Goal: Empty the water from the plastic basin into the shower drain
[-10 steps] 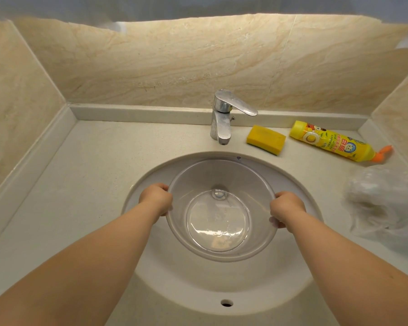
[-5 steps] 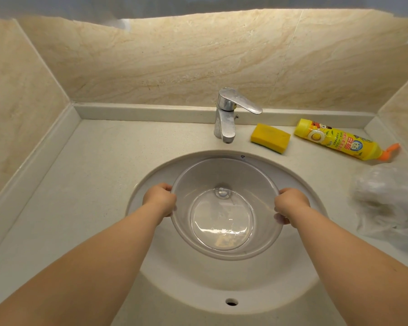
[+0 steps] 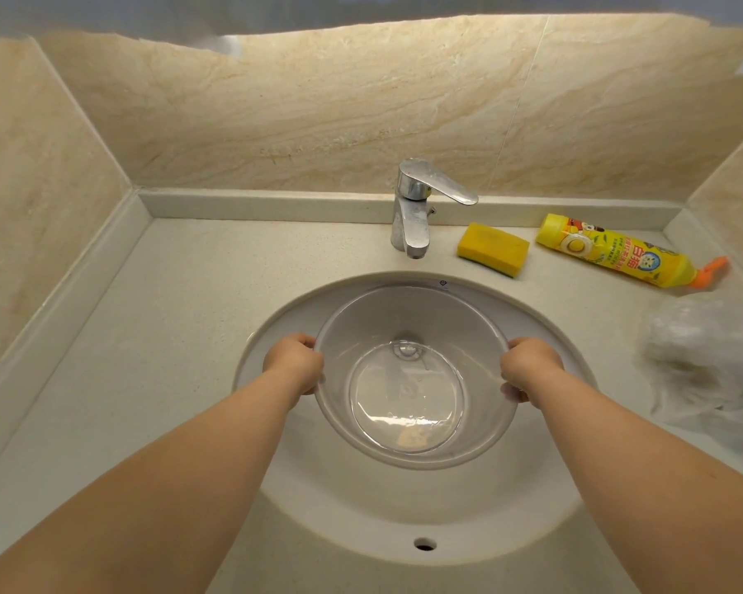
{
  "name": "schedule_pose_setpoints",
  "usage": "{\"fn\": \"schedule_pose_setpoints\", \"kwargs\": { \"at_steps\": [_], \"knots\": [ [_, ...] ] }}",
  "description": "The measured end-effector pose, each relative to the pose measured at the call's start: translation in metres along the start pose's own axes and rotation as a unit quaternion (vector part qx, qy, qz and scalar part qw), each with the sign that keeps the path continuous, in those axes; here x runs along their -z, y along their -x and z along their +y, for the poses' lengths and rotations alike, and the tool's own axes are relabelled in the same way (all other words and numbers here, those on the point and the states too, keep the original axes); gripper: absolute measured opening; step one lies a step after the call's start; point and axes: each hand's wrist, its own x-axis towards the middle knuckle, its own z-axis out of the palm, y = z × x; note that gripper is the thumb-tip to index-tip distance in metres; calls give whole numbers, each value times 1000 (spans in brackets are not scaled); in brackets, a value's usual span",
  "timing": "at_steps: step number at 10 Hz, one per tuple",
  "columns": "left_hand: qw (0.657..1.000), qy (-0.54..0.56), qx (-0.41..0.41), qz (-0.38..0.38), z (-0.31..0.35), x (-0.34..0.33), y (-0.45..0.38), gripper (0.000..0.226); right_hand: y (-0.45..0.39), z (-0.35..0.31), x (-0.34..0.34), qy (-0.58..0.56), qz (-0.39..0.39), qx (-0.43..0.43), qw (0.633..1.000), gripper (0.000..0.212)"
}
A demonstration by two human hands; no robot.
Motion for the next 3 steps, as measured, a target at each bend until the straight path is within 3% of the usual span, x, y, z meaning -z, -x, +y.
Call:
{"fn": "schedule_pose_setpoints", "kwargs": {
  "at_steps": [1,2,3],
  "knots": [
    [1000,10,12,-16,1,2,2,29,8,-3,3,31,-11,11,999,45],
    [999,-4,18,-35,0,6,5,49,19,-7,7,78,11,18,997,56],
    [998,-65,-16,-16,2,14,12,54,34,-10,13,104,46,29,993,47]
  ]
}}
